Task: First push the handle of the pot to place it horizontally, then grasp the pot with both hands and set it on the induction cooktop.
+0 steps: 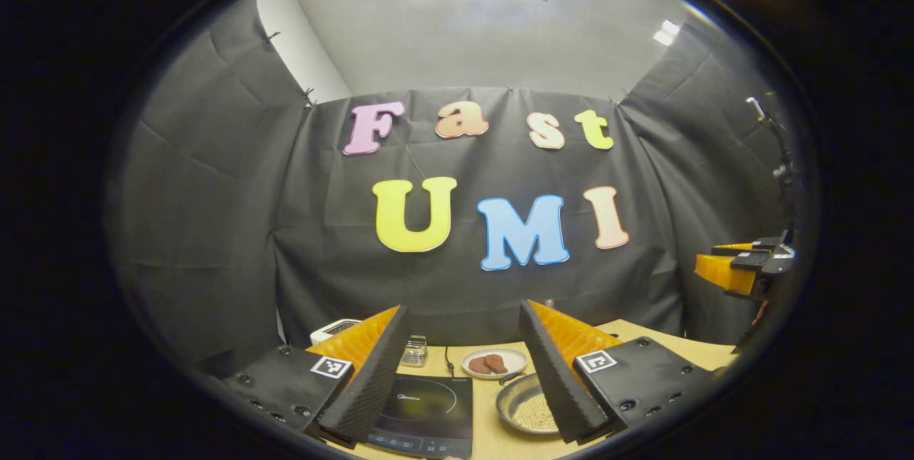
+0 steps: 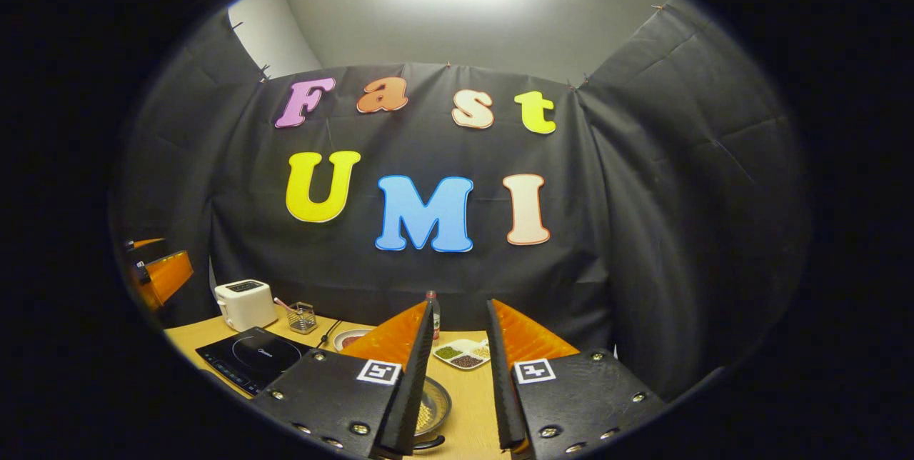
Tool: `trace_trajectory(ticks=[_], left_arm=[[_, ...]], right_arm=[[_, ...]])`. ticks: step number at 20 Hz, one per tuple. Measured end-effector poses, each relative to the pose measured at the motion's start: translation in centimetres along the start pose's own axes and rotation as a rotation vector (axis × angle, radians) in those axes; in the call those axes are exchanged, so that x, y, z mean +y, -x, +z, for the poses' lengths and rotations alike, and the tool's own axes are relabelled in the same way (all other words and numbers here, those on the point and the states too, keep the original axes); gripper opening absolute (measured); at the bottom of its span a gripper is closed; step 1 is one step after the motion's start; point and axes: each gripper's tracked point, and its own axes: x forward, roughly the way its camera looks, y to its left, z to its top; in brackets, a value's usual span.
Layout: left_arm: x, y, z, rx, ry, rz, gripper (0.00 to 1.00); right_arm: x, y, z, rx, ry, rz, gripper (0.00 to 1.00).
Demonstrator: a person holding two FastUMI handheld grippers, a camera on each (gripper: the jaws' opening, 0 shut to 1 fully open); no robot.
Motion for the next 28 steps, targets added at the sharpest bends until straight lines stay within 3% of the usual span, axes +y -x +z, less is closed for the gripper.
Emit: trace_trajectory(ticks=[2, 3, 5, 7, 8, 9, 13, 15, 19, 28], left_arm=[[0.6, 0.1, -0.1, 0.001, -0.003, -0.001, 1.00], [1.0, 0.0, -0.1, 0.000, -0.005, -0.001, 0.99], [1.8, 0.0, 0.0, -0.002, -0.010, 0.001, 0.99], [2.6, -0.2, -0.2, -0.001, -0.011, -0.004, 0.99], [3.2, -0.3, -0.3, -0.001, -0.016, -0.005, 0.99], [3.9, -0.4, -0.3, -0.003, -0.019, -0.004, 0.99], [5.8, -0.4, -0.5, -0.015, -0.026, -0.023, 1.00], [6.6, -0.5, -0.8, -0.020, -0.038, -0.029, 0.92], [7.1, -1.3, -1.5, -0.010, -0.019, -0.031, 1.00], [5.4, -4.1, -2.9, 0.013, -0.013, -0.004, 0.98]], right_arm=[[1.5, 0.0, -0.3, 0.014, 0.001, 0.043, 0.43], [1.3, 0.2, -0.3, 0.015, 0.020, -0.012, 0.43], [1.1, -0.2, -0.4, 0.007, 0.010, -0.007, 0.07], [1.5, 0.4, -0.6, 0.013, 0.023, -0.031, 0.05], [2.7, 0.1, -1.0, 0.020, 0.015, -0.004, 0.07], [3.7, -0.4, -1.5, 0.041, 0.010, 0.011, 0.01], [5.9, -0.2, -3.7, 0.095, 0.027, 0.060, 0.01], [6.3, 0.0, -5.0, 0.128, 0.047, 0.071, 0.01], [7.4, 0.7, -7.5, 0.195, 0.081, 0.124, 0.01], [8.8, 0.8, -15.3, 0.401, 0.130, 0.310, 0.01]])
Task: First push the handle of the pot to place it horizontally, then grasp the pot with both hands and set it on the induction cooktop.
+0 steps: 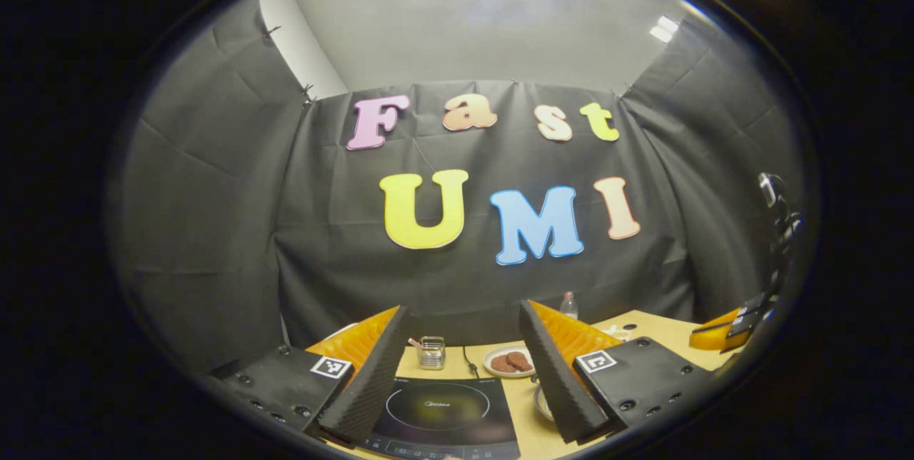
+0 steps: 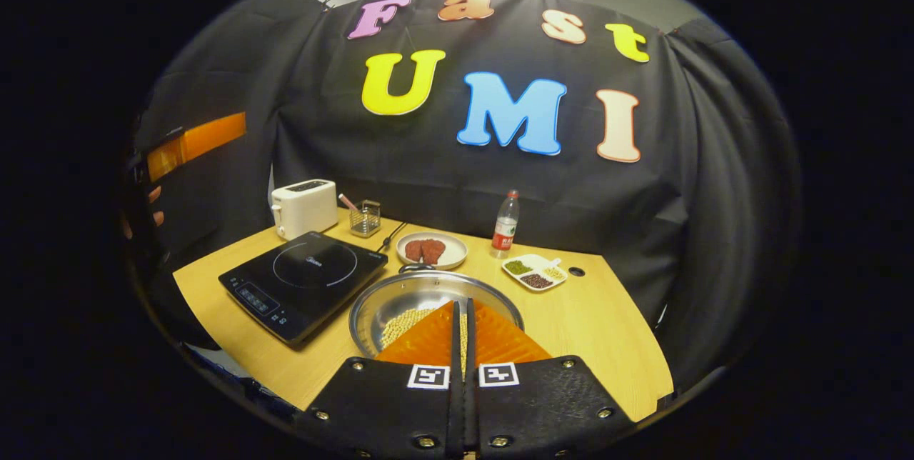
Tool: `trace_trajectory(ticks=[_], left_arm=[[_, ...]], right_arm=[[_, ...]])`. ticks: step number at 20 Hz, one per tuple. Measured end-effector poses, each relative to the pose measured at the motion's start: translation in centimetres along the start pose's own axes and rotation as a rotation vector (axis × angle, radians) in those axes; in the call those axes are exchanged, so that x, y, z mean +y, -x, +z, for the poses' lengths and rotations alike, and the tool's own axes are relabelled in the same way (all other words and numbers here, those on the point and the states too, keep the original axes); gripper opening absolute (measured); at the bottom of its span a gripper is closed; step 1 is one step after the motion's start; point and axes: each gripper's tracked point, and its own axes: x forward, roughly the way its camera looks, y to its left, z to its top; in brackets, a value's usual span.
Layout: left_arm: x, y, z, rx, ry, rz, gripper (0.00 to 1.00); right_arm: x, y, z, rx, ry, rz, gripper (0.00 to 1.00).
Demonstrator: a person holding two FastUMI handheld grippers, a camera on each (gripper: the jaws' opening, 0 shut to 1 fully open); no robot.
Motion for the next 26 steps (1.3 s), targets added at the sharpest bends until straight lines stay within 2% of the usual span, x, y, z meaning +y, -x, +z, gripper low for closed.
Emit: trace_trajectory(ticks=[8, 16, 26], left_arm=[[-2.0, -2.1, -1.2, 0.031, -0.003, 0.031, 0.99], [-2.9, -2.9, -3.0, 0.080, -0.009, 0.070, 1.00], [-4.0, -3.8, -4.0, 0.114, -0.037, 0.098, 0.99]], right_arm=[[1.7, -2.4, -5.5, 0.174, 0.055, 0.159, 0.01], [3.3, -2.2, -11.2, 0.365, 0.057, 0.317, 0.01], [3.0, -2.3, -14.7, 0.477, 0.060, 0.399, 0.01]])
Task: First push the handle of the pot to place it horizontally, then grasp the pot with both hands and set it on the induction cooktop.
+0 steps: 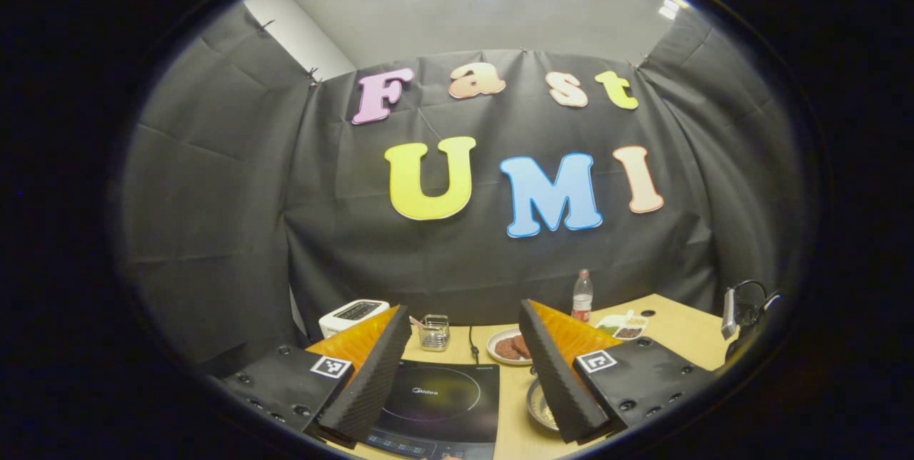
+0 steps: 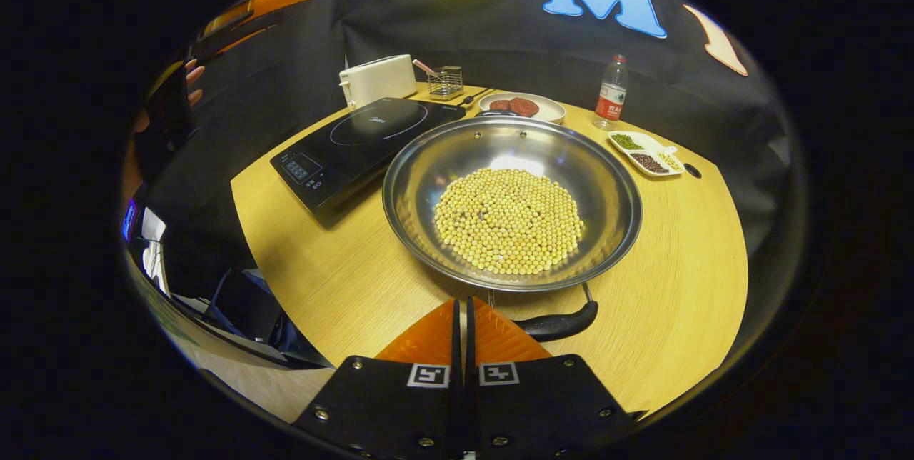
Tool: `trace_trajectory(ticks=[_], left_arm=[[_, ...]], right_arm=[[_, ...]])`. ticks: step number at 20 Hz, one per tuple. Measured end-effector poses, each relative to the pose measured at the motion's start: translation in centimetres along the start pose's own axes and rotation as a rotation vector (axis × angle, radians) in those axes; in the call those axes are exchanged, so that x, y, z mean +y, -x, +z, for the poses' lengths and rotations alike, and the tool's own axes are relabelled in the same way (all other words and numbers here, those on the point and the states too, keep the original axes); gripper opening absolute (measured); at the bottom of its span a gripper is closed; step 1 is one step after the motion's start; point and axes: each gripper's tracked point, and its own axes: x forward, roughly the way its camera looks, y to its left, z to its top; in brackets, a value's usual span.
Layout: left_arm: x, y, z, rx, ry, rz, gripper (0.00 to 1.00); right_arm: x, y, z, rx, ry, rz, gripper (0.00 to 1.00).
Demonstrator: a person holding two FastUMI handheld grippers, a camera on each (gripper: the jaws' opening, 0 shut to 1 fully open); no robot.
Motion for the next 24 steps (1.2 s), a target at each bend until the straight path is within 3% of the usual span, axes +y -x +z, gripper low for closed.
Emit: trace_trajectory(ticks=[6, 15, 19, 24], left_arm=[[-1.6, -0.5, 0.4, -0.007, -0.003, -0.017, 1.00], [-3.2, -1.5, -0.2, 0.002, 0.004, -0.026, 0.95], [-3.7, -1.8, -0.4, 0.007, -0.002, -0.027, 0.98], [-3.6, -2.4, -0.8, 0.015, -0.006, -0.017, 0.96]], right_arm=[[-2.0, 0.0, -0.3, 0.000, 0.002, -0.032, 0.01], [-7.7, 0.2, -0.6, 0.016, -0.004, -0.168, 0.01], [-9.5, -0.2, -0.4, 0.022, -0.008, -0.201, 0.01], [-12.1, -0.6, 0.1, 0.040, 0.053, -0.270, 0.01]])
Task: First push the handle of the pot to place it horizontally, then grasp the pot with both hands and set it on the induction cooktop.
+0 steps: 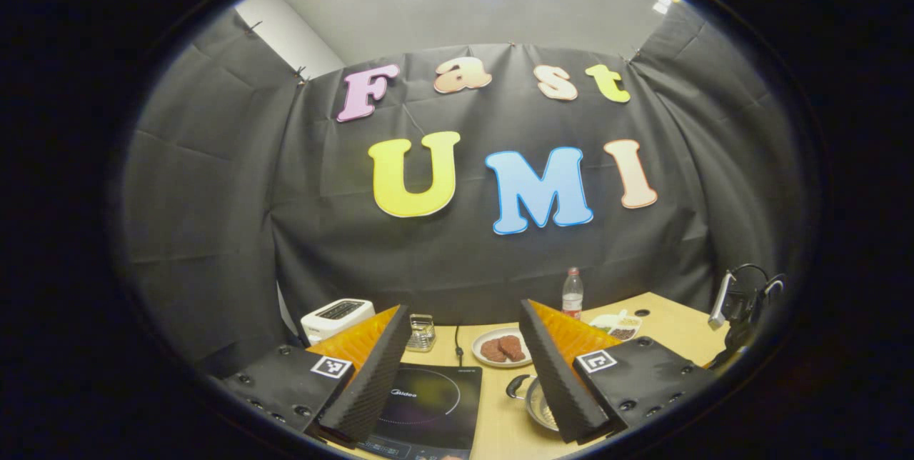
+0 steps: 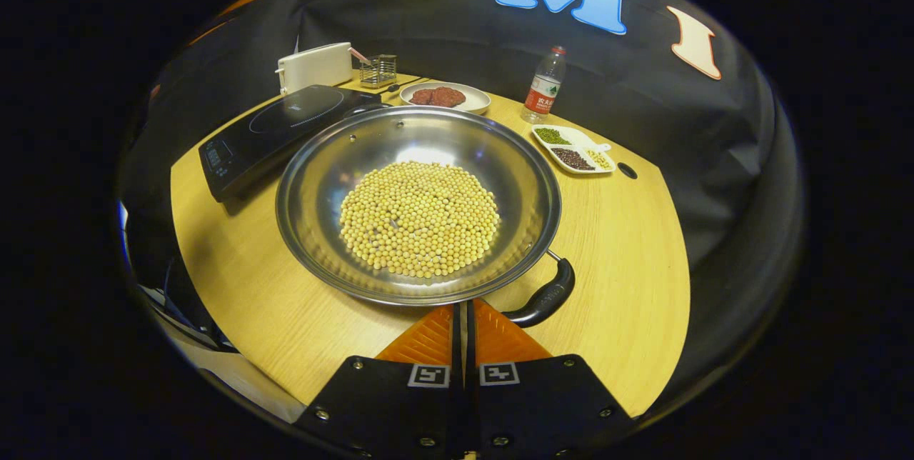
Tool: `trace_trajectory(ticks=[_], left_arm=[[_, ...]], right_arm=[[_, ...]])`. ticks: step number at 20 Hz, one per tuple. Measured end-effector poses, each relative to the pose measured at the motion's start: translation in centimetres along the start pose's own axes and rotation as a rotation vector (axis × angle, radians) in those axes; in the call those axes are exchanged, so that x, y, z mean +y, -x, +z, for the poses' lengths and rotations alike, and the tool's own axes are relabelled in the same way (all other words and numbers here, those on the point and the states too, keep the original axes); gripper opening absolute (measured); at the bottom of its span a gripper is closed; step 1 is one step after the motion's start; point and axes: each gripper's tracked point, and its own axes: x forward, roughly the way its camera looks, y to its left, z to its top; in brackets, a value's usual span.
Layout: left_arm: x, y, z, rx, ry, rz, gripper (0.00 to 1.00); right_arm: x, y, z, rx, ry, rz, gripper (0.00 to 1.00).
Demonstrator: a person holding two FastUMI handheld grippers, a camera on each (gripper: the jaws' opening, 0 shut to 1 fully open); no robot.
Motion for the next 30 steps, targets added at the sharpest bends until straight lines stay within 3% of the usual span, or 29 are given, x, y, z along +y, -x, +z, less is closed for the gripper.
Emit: trace_trajectory(ticks=[7, 8, 14, 17, 20, 21, 22, 25, 30], left_arm=[[0.6, -0.7, -0.7, 0.014, 0.000, 0.025, 0.91], [0.6, -0.7, -0.9, 0.020, 0.002, 0.027, 1.00], [0.2, -1.4, -3.2, 0.064, 0.007, 0.022, 0.98], [-0.5, -1.7, -4.7, 0.095, 0.008, 0.005, 0.98], [-1.7, -2.3, -6.8, 0.142, 0.028, -0.030, 0.98], [-2.1, -2.6, -7.4, 0.156, 0.039, -0.045, 0.99], [-2.5, -3.0, -8.0, 0.170, 0.049, -0.061, 1.00], [-4.0, -4.1, -10.3, 0.231, 0.078, -0.131, 1.00], [-6.2, -5.9, -15.7, 0.381, 0.111, -0.196, 0.99]], right_arm=[[-4.4, -1.7, 1.2, 0.005, -0.018, -0.101, 0.01], [-5.1, -1.9, 1.4, 0.000, -0.033, -0.116, 0.01], [-8.3, -2.9, 3.0, -0.046, -0.100, -0.214, 0.01], [-10.3, -2.0, 4.2, -0.109, -0.114, -0.300, 0.01], [-10.0, -1.0, 5.8, -0.196, -0.212, -0.277, 0.03], [-9.9, -0.5, 6.6, -0.223, -0.247, -0.269, 0.23], [-9.9, -0.3, 6.8, -0.244, -0.279, -0.259, 0.36], [-9.9, -0.5, 7.4, -0.270, -0.343, -0.251, 0.98], [-8.9, -1.4, 7.2, -0.246, -0.341, -0.222, 0.98]])
